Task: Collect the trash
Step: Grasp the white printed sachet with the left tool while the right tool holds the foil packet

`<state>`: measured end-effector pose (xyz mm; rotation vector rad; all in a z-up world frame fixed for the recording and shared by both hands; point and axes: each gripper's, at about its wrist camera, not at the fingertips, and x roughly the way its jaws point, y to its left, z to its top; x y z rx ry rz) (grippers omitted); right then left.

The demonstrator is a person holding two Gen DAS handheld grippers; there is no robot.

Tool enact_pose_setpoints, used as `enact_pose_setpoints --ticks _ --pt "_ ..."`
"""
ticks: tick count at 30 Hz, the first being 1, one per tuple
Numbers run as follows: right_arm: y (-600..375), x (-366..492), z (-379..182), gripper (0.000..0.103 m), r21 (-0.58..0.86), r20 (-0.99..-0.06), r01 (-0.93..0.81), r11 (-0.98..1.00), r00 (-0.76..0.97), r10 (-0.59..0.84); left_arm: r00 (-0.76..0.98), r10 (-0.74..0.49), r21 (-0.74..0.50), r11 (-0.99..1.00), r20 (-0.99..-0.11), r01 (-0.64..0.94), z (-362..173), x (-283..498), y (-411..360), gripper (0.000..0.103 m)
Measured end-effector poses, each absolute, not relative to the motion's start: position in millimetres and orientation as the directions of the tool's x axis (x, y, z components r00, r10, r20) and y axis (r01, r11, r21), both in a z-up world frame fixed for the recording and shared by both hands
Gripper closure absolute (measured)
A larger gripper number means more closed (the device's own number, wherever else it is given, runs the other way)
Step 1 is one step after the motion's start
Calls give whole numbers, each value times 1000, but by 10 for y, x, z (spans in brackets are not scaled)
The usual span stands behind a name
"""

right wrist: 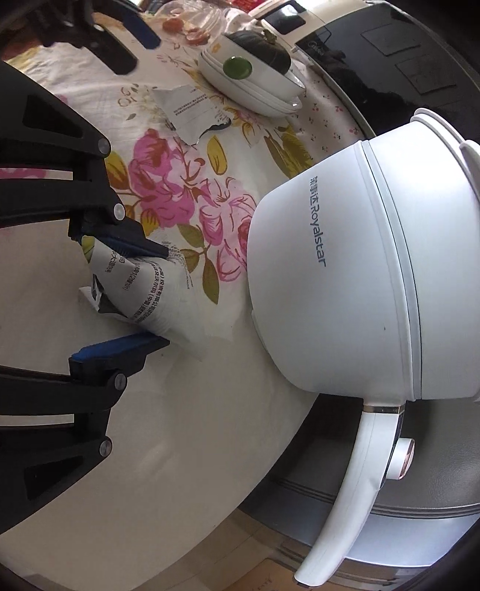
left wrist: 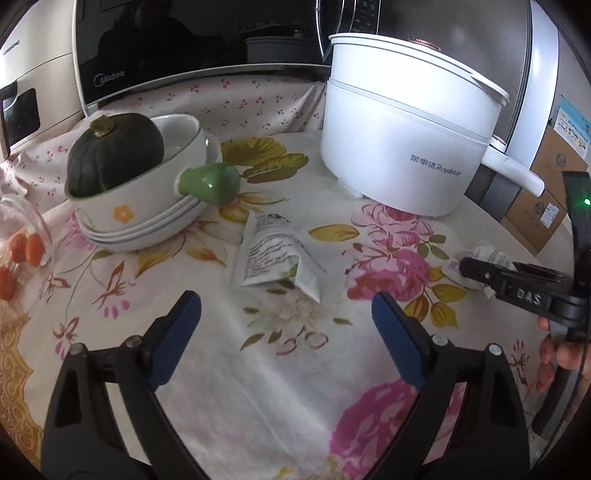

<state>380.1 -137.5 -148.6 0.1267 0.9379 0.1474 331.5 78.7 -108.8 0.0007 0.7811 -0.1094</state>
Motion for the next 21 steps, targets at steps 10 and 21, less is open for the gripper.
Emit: enact_pose_setpoints --ticks 10,21 --pt "-1632 3559 -1474 62 163 -799 -149 975 559 219 672 -81 -63 997 -736 51 -1264 3710 710 53" --pt "-1756 3312 -1357 62 168 -814 -121 978 543 207 631 -125 -80 992 -765 100 -1132 3372 552 89"
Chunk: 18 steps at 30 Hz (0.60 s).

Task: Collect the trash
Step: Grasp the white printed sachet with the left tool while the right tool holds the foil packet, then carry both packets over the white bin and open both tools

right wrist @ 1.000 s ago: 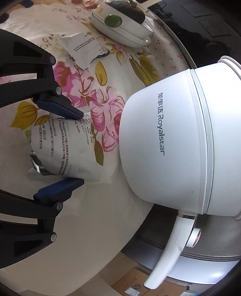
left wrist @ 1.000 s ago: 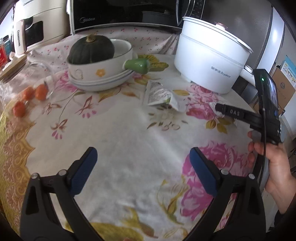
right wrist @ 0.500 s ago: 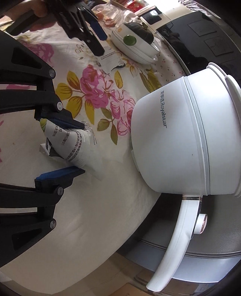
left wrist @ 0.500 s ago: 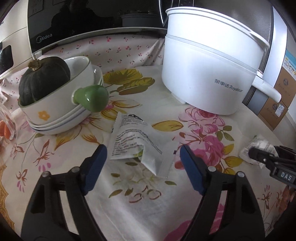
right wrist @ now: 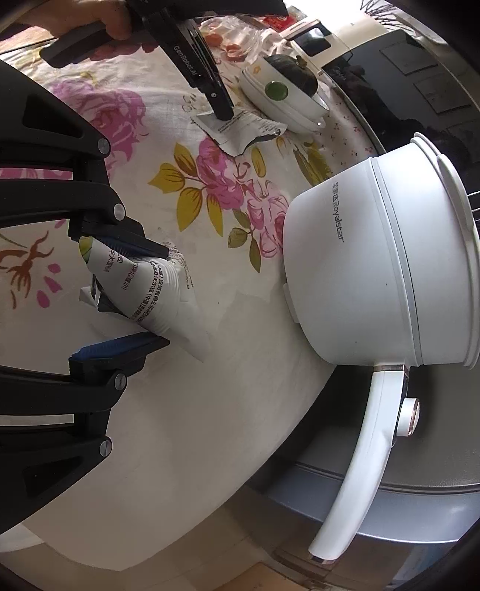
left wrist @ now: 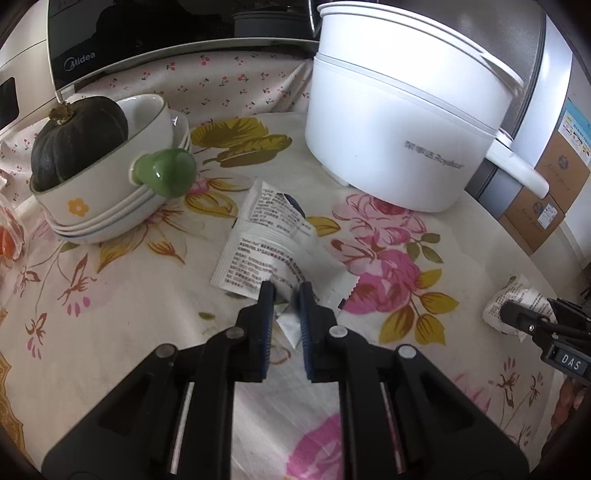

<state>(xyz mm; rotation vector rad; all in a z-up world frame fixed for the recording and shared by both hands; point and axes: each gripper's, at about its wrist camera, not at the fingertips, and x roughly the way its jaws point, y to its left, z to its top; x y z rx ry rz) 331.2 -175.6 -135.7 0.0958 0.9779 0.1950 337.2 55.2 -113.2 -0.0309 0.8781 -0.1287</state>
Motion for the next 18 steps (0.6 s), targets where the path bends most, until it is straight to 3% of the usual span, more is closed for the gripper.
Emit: enact_pose_setpoints --ticks 18 --pt "-2136 2177 -829 62 166 -824 -100 981 533 194 593 -209 -95 971 -777 219 -702 1887 121 89"
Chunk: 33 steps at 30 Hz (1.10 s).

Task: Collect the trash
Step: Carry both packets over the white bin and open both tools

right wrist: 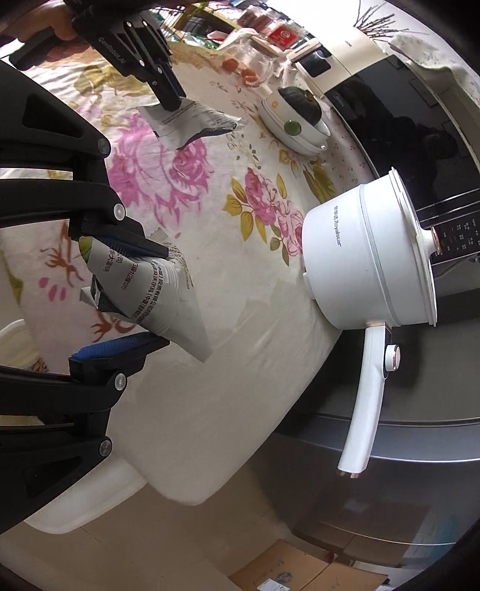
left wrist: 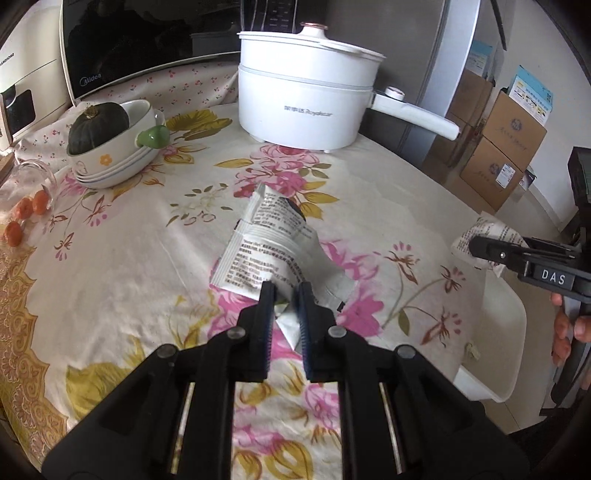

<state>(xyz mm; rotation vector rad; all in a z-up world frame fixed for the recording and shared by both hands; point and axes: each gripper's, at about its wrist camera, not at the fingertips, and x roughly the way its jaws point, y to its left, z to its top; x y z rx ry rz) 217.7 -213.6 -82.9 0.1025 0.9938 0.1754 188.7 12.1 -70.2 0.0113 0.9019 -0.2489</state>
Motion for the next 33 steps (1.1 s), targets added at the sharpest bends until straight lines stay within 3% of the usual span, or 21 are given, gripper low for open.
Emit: enact_pose_setpoints --ticks 9,17,33 --pt "-2285 1594 -626 62 138 -829 -162 977 522 204 584 -268 -114 951 -766 287 -574 1306 -160 89" --pt "-2620 1162 -574 62 41 -827 -173 984 547 130 566 -327 -137 926 -757 352 -557 1022 -521 89" --pt "-3560 795 -776 62 -2 -839 -51 999 544 26 445 -469 -180 815 -763 551 -804 840 -1596 89"
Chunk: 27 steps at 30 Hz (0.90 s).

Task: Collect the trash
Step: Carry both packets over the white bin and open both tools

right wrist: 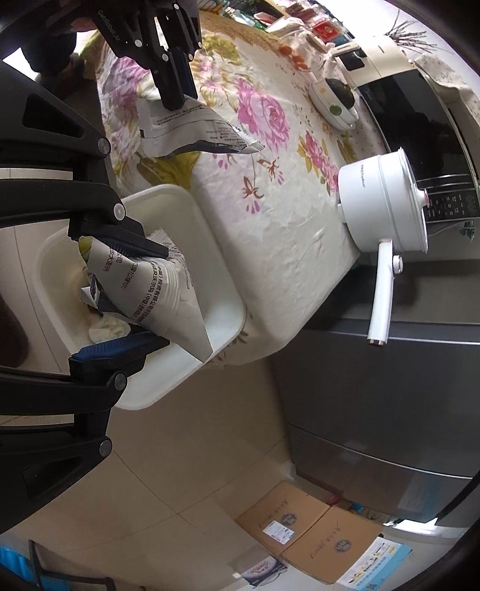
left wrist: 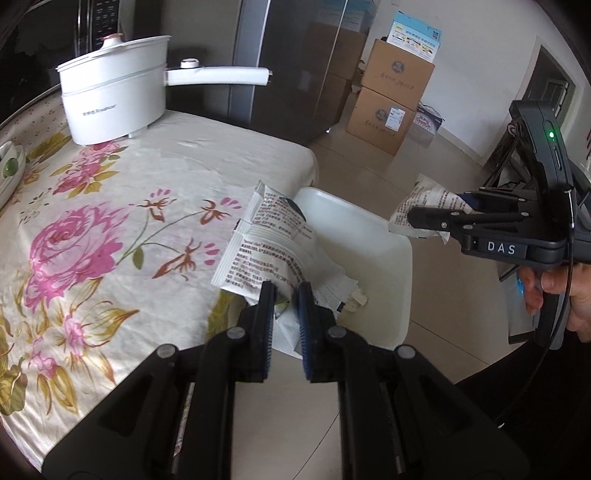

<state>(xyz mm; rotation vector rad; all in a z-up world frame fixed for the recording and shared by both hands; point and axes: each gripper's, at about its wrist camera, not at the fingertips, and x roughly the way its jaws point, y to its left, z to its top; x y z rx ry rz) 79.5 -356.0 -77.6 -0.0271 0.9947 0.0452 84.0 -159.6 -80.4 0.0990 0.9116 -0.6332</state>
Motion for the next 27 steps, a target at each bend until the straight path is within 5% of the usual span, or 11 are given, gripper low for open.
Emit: enact_pose_setpoints --ticks 14,16,18,20,27 --pt "-3897 872 -1012 62 -38 -876 -7 999 481 -30 371 -456 -163 780 -809 604 -1257 1074 -2214 88" --pt "-3918 900 -1032 62 -45 -879 -6 999 476 -36 375 -440 -157 793 -816 589 -1269 1102 -2215 73" --pt "-3946 920 -1051 62 -50 -881 -5 999 471 -42 397 -426 -150 812 -813 564 -1242 1129 -2177 35" --pt "-3965 930 -1073 62 -53 -884 -3 999 466 -46 419 -409 -137 829 -811 543 -1216 1153 -2122 26" --pt "-3962 975 -1113 61 -53 -890 -8 999 454 -44 446 -348 -103 868 -825 486 -1207 1212 -1921 21"
